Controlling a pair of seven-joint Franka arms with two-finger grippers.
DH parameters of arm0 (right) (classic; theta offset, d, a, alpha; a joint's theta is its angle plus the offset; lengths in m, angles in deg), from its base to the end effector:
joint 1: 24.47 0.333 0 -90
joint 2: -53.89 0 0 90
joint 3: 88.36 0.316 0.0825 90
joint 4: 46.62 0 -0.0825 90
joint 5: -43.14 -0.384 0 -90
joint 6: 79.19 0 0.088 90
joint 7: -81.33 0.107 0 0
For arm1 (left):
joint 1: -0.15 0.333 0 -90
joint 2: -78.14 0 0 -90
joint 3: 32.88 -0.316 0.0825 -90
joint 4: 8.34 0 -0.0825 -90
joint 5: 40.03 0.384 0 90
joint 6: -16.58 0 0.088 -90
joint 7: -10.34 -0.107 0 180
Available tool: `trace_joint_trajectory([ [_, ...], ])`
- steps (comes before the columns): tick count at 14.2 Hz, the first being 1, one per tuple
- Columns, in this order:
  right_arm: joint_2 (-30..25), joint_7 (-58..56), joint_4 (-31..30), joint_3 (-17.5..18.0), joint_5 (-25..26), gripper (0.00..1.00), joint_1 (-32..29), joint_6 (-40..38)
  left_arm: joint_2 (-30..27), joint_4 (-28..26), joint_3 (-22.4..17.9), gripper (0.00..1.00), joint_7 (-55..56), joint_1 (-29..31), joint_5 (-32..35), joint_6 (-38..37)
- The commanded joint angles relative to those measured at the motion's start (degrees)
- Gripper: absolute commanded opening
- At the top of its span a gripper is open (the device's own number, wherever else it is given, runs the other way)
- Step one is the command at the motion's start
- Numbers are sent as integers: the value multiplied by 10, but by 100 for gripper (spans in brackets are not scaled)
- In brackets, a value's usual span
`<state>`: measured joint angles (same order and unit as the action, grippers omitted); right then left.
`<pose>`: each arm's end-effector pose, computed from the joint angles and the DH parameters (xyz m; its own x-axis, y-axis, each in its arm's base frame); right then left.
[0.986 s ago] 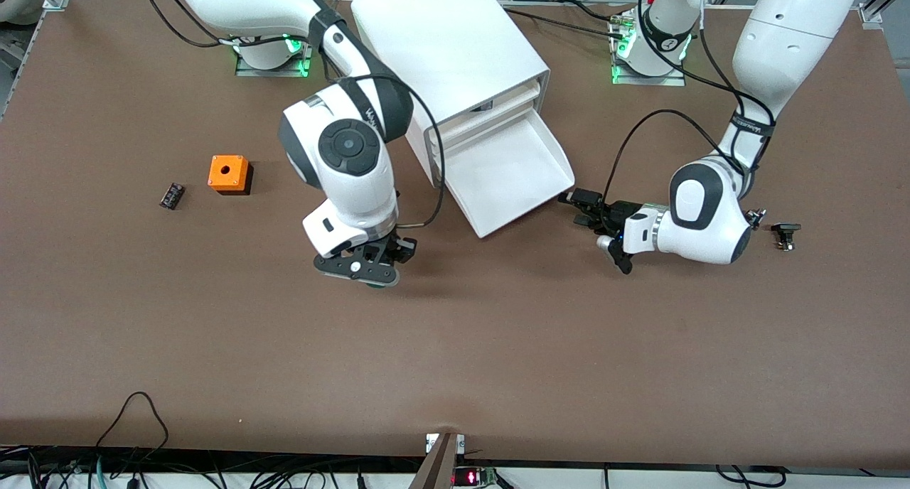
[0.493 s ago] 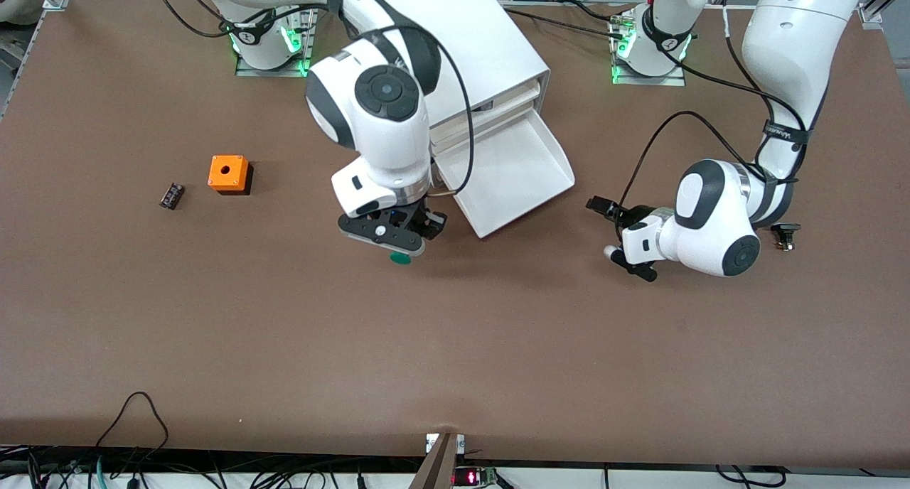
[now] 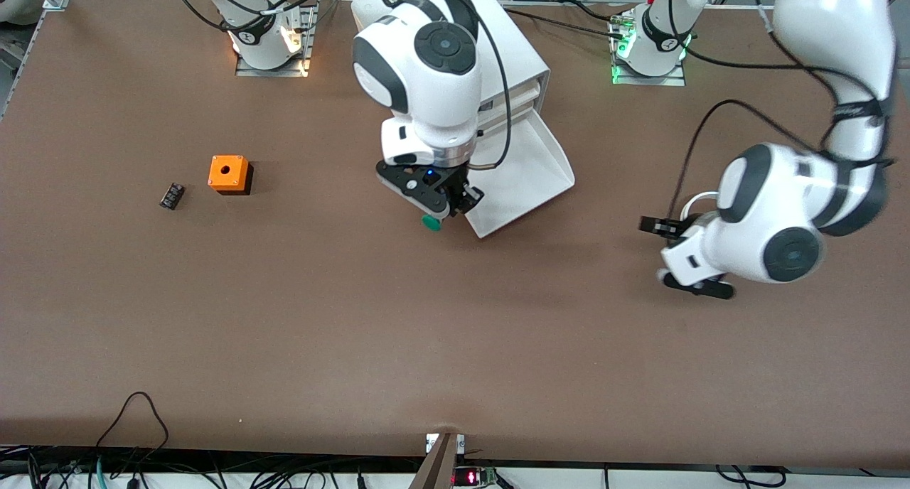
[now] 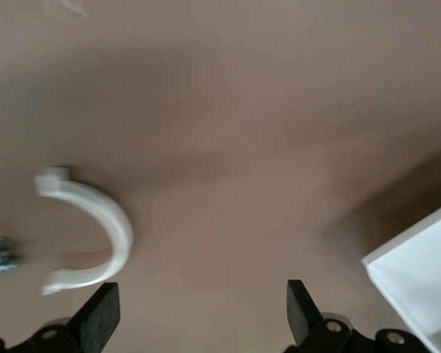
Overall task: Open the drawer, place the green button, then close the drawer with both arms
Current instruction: 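Carry the green button to the drawer while the left gripper withdraws, then lower the green button into the open drawer with the right gripper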
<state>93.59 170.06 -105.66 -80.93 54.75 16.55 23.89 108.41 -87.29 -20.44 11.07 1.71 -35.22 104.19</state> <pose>0.5354 0.5302 0.4496 0.7577 -0.6416 0.1192 -0.6374 -0.7668 -0.0761 0.6562 -0.0909 0.3898 0.9180 -0.1722 -0.3572 -0.1750 -0.9843 0.0247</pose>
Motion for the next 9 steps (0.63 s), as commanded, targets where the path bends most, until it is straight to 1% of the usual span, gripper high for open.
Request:
trace_joint_trajectory([
  [1, 16, 106, 9, 0, -29, 0, 14, 36, 1, 109, -1, 100, 9, 7, 42, -41],
  [3, 33, 162, 9, 1, -33, 0, 32, 59, -4, 156, 6, 100, 7, 18, 36, -42],
  [4, 42, 181, 9, 1, -37, 0, 38, 64, -25, 164, 4, 100, 4, 19, 36, -37],
  [6, 56, 211, 8, 1, -68, 0, 45, 81, -29, 163, -2, 100, 11, 13, 49, 11],
  [7, 62, 222, 7, 0, -75, 0, 49, 87, -33, 162, -2, 100, 14, 18, 61, 12],
  [9, 78, 245, 5, 1, -77, 0, 54, 102, -32, 162, 0, 100, 9, 35, 59, 12],
])
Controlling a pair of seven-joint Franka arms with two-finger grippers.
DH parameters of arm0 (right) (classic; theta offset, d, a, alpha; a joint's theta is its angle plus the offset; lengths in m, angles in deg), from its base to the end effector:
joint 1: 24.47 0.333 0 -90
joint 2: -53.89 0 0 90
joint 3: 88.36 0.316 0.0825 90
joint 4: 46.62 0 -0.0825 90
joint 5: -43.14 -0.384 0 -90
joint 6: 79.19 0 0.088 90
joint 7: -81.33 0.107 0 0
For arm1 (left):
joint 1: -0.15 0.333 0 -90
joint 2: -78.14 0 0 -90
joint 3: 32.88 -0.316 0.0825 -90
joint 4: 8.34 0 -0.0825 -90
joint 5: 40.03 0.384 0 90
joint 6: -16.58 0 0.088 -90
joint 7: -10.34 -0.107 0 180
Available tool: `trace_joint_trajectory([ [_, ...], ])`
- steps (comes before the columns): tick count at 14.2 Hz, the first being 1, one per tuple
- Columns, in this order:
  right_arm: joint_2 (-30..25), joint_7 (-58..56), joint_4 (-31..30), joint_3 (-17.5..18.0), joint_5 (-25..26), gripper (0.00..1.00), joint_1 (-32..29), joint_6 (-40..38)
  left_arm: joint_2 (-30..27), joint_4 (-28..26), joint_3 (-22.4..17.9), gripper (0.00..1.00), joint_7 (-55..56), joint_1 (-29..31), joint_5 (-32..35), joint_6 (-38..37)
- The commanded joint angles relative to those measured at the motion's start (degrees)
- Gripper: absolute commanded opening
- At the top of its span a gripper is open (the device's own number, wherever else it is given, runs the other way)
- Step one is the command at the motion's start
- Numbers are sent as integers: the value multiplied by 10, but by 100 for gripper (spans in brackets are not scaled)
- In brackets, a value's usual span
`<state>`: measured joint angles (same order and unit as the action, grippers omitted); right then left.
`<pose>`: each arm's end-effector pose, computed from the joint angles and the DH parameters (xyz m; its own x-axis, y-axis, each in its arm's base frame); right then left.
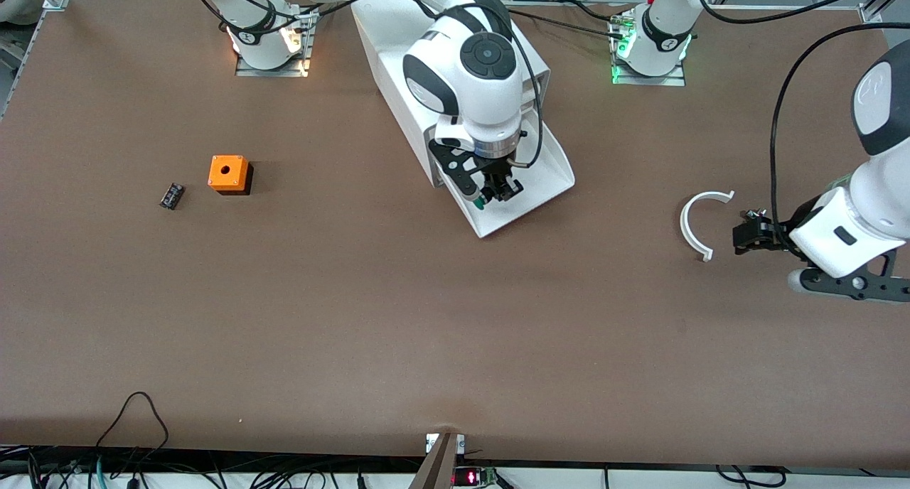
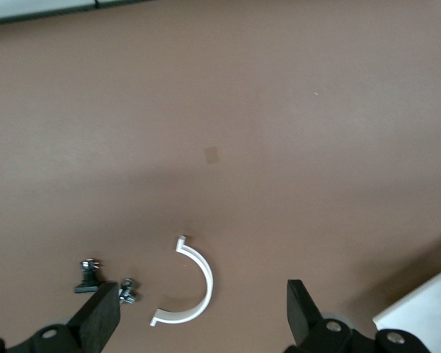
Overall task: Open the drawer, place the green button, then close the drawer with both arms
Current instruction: 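Lower the green button into the open drawer with the right gripper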
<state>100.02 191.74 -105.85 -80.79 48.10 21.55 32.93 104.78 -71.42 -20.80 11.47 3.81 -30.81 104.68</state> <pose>0.4938 0.6000 0.3774 0.5335 -0.8441 -0.0538 -0.8432 -0.5259 -0.1115 0.6815 -0.0465 0.5582 0.9946 -0.1017 -0.0180 -0.1027 -0.9924 -0.0672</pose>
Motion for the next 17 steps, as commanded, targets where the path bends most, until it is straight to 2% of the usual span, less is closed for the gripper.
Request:
trace_joint_trajectory([
  [1, 24, 38, 6, 0, -10, 0, 9, 14, 5, 2, 5, 100, 10, 10, 19, 8],
  [6, 51, 85, 5, 0, -37, 0, 16, 64, 2, 2, 10, 100, 11, 9, 21, 7],
  [13, 69, 116, -12, 0, -38, 0, 25, 79, -2, -2, 10, 100, 13, 10, 16, -3],
  [17, 74, 135, -20, 0, -38, 0, 25, 124, -2, -1, 9, 100, 12, 11, 16, -4],
])
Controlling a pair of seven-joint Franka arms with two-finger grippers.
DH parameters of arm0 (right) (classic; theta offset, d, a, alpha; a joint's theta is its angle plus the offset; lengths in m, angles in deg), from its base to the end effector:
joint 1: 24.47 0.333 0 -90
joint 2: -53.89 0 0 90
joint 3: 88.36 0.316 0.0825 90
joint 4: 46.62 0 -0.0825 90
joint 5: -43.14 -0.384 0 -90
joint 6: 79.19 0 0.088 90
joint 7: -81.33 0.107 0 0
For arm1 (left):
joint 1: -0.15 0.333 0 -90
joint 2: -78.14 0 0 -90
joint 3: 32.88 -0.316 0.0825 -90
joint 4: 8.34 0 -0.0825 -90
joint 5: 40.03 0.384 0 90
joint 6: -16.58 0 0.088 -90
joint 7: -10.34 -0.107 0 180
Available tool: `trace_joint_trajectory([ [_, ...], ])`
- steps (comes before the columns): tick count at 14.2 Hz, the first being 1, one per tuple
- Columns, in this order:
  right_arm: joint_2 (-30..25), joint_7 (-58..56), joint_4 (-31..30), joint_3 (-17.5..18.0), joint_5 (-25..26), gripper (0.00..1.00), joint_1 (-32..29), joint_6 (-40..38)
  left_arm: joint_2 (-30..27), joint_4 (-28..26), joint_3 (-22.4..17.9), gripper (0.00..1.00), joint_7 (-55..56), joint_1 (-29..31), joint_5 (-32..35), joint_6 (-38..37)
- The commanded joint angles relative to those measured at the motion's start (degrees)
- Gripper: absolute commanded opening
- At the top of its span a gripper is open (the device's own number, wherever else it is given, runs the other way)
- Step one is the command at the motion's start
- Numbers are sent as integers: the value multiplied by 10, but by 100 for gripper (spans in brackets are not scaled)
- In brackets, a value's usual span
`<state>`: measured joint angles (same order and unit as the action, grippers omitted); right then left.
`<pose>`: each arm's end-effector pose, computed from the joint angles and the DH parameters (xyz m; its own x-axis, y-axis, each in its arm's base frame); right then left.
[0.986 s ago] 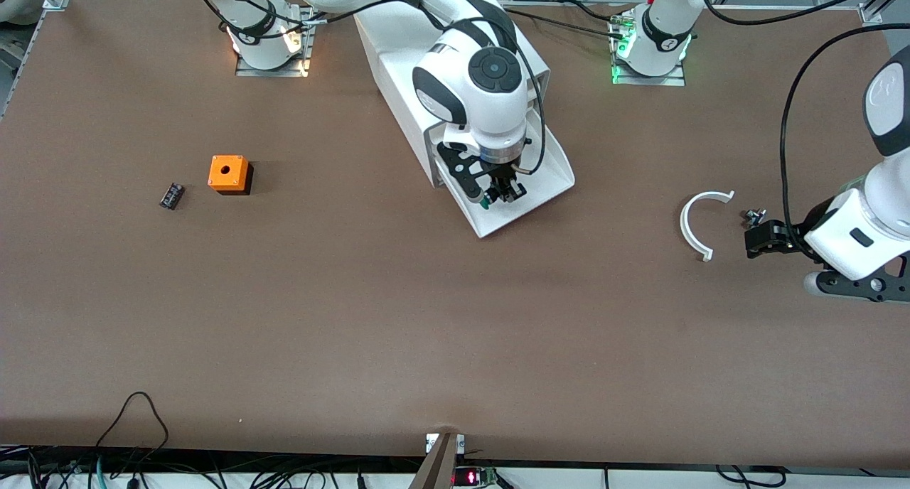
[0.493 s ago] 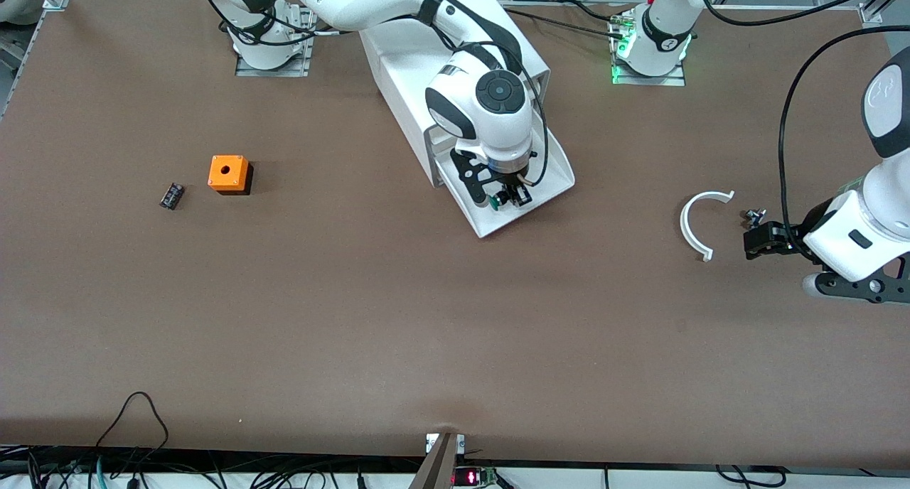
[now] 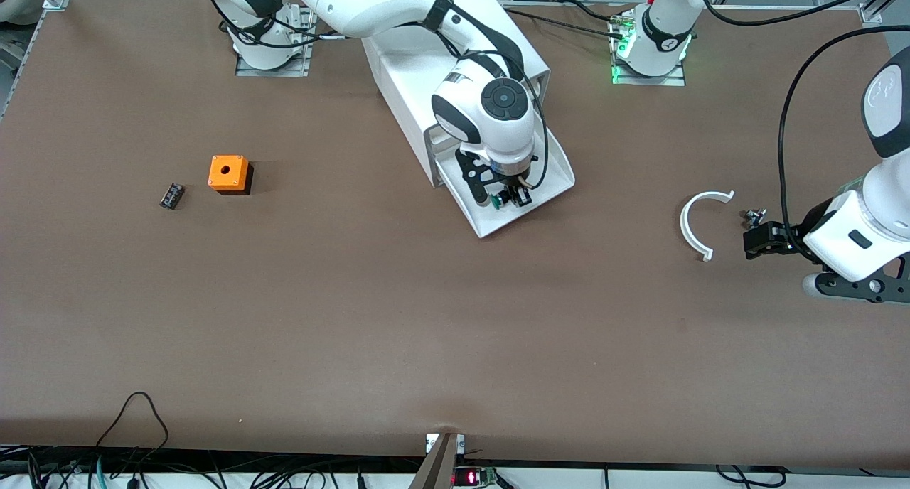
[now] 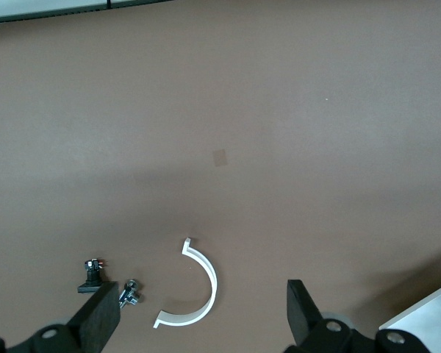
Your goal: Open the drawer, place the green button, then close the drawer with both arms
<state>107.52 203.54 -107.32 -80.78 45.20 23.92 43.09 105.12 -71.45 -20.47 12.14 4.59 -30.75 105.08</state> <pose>0.4730 0.6321 0.2806 0.3640 -0.9210 -0.1386 -0.9310 -0.3555 -0.0821 0.6839 -0.0401 0.5548 0.9965 -0.0822 -0.0162 -0.0831 -0.9944 -0.0648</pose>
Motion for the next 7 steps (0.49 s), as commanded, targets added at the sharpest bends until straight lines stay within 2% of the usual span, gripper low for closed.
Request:
trace_joint_trajectory([
  [1, -1, 16, -5, 0, -9, 14, 1, 24, -6, -2, 6, 100, 7, 4, 15, -8],
  [2, -2, 15, -5, 0, -9, 45, 1, 24, -6, -2, 5, 100, 7, 4, 14, -9],
  [3, -2, 16, -4, -1, -8, 92, 1, 24, -6, -2, 5, 100, 7, 4, 14, -9],
  [4, -2, 15, -4, -1, -7, 100, 1, 24, -6, -2, 6, 100, 7, 4, 15, -9],
  [7, -12, 12, 0, -2, -7, 100, 0, 17, -6, -2, 6, 100, 7, 4, 14, -13],
])
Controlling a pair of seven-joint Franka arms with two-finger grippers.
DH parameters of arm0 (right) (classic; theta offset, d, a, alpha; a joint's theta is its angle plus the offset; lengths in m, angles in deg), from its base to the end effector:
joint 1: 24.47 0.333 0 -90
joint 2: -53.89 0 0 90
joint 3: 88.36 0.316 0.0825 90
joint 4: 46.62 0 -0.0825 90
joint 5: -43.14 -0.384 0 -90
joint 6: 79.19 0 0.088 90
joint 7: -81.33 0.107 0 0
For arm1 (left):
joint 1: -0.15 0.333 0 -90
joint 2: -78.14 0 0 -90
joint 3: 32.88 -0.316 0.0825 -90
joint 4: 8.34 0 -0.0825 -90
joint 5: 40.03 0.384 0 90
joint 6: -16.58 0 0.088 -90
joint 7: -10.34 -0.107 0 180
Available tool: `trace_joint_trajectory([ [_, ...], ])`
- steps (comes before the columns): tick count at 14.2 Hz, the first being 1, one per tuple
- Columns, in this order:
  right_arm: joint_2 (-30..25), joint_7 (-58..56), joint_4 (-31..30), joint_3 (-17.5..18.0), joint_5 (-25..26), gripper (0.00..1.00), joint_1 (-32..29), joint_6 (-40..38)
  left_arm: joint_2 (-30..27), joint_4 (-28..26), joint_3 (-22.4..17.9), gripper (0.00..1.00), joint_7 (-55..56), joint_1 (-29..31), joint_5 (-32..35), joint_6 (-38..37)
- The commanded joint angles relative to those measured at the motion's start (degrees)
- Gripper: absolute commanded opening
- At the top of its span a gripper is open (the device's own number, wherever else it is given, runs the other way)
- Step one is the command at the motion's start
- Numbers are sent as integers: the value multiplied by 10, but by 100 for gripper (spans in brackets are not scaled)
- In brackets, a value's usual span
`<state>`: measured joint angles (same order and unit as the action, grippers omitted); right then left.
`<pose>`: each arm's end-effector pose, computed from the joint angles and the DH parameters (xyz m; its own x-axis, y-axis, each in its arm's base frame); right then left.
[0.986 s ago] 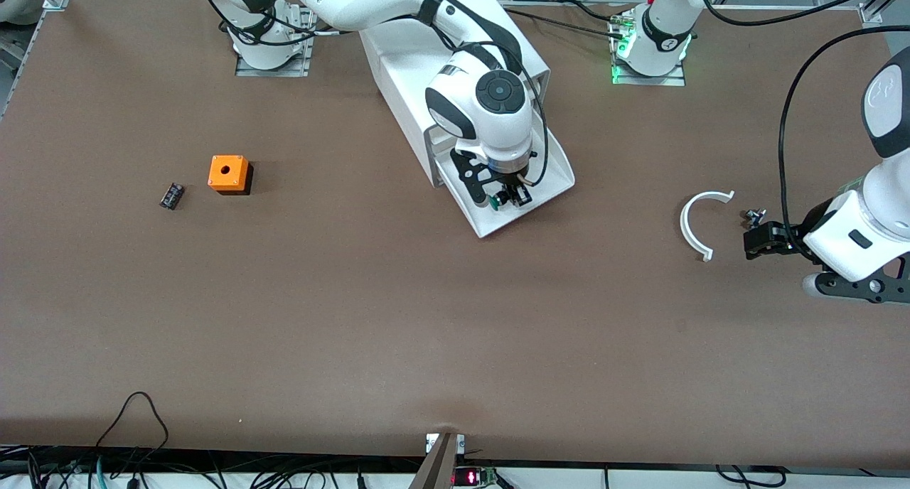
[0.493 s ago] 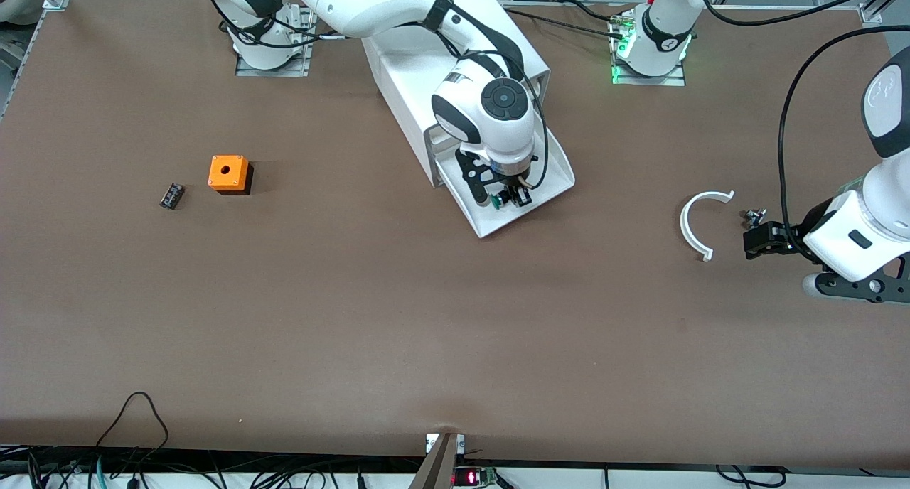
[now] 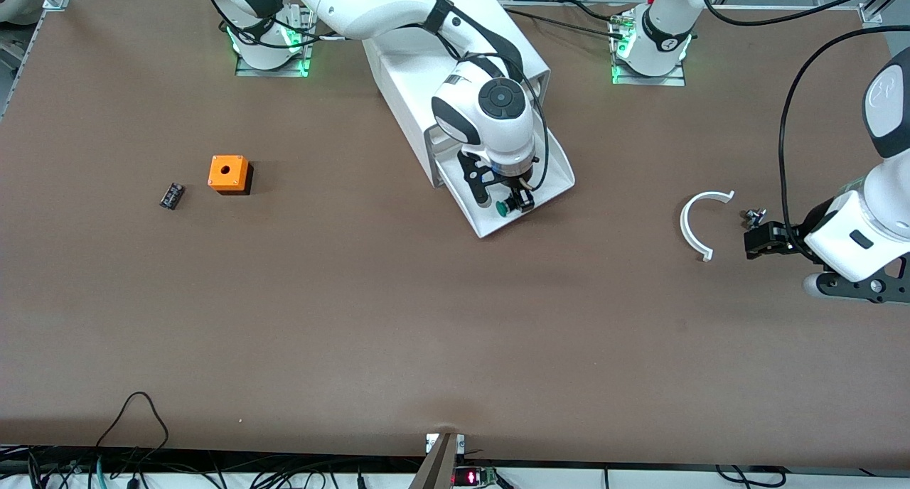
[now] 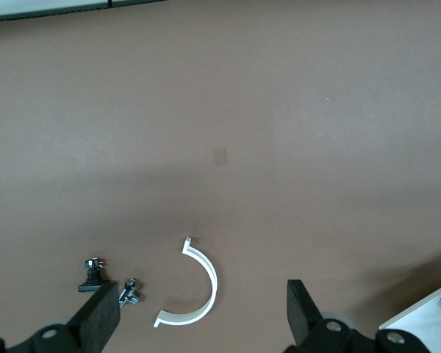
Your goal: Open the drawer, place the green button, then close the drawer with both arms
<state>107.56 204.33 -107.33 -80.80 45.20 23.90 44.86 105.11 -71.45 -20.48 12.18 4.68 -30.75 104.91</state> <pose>0.4751 0.6339 0.2831 0.3511 -0.9233 -0.1557 -0.9353 -0.3380 -0.1051 0.6836 -0.0389 0.5547 0.9966 -0.0796 -0.0190 -0.0807 -0.9946 -0.0650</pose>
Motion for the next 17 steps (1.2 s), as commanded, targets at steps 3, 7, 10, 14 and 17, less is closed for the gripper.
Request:
trace_joint_trajectory([
  [3, -35, -28, 2, -6, 28, 100, 1, -6, -10, -3, 9, 100, 37, 2, 13, -28],
  [7, -75, -108, 2, -9, 31, 100, -25, -42, -26, -62, 23, 100, 117, 6, -57, -65],
  [10, -113, -164, 2, -3, 25, 100, -65, -70, -31, -149, 24, 100, 160, 5, -85, 37],
  [14, -148, -284, 1, -3, 8, 100, -115, -123, -37, -278, 76, 100, 313, -2, -76, 224],
  [17, -168, -364, -1, -5, 2, 100, -145, -191, -21, -355, 82, 100, 429, -38, -76, 332],
])
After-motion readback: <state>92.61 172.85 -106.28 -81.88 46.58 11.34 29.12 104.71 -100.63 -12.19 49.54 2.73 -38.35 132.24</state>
